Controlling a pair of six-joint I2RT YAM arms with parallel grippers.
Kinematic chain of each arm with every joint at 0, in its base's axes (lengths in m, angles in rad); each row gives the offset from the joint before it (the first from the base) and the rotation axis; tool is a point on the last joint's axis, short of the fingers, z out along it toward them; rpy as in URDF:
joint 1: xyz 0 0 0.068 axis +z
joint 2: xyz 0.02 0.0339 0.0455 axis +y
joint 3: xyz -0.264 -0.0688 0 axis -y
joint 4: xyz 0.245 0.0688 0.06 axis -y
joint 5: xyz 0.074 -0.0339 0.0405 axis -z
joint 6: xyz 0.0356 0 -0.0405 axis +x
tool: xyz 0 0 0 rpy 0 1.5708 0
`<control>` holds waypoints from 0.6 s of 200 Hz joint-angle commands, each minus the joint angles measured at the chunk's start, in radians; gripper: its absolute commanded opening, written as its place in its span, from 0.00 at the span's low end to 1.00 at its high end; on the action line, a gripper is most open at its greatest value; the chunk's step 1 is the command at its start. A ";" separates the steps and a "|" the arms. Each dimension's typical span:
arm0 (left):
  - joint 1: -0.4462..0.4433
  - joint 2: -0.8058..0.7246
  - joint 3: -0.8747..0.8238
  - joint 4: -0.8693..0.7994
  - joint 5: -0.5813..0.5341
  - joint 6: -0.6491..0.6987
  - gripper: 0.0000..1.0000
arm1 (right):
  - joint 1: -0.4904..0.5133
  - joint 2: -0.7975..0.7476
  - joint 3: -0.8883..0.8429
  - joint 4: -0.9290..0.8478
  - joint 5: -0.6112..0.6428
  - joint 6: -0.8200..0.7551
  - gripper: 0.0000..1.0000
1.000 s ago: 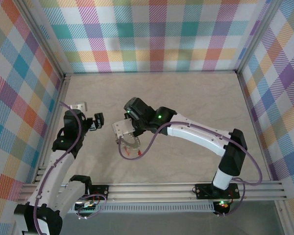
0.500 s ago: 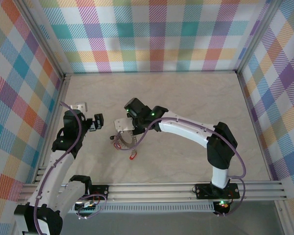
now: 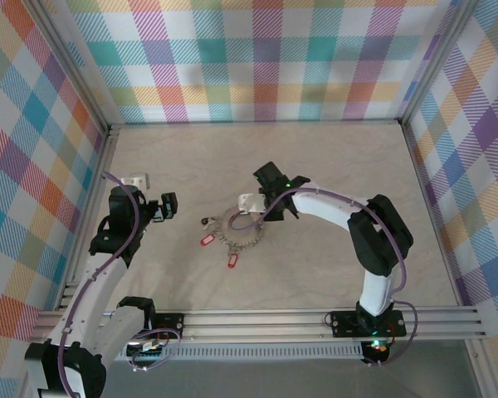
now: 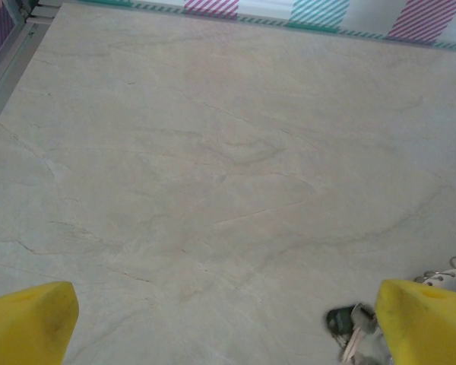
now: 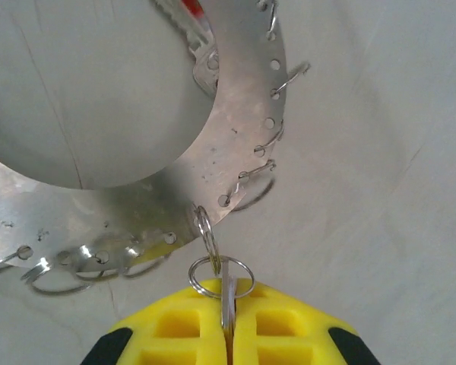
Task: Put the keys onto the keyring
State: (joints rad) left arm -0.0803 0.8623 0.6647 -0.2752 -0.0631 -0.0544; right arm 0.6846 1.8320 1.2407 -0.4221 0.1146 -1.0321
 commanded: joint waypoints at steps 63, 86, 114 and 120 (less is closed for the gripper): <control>0.014 0.042 -0.019 0.056 0.072 -0.068 1.00 | -0.152 -0.042 -0.247 0.161 0.112 0.017 0.15; 0.014 0.060 -0.019 0.064 0.085 -0.056 1.00 | -0.189 -0.054 -0.258 0.146 0.146 0.042 0.20; 0.014 0.084 -0.033 0.086 0.091 -0.061 1.00 | -0.209 -0.095 -0.269 0.129 0.144 0.090 0.29; 0.014 0.085 -0.034 0.088 0.082 -0.066 1.00 | -0.211 -0.107 -0.272 0.129 0.138 0.099 0.29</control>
State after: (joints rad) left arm -0.0795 0.9371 0.6483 -0.2291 0.0113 -0.1051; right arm 0.4973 1.7744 0.9947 -0.2550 0.2173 -0.9882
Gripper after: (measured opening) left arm 0.998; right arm 0.280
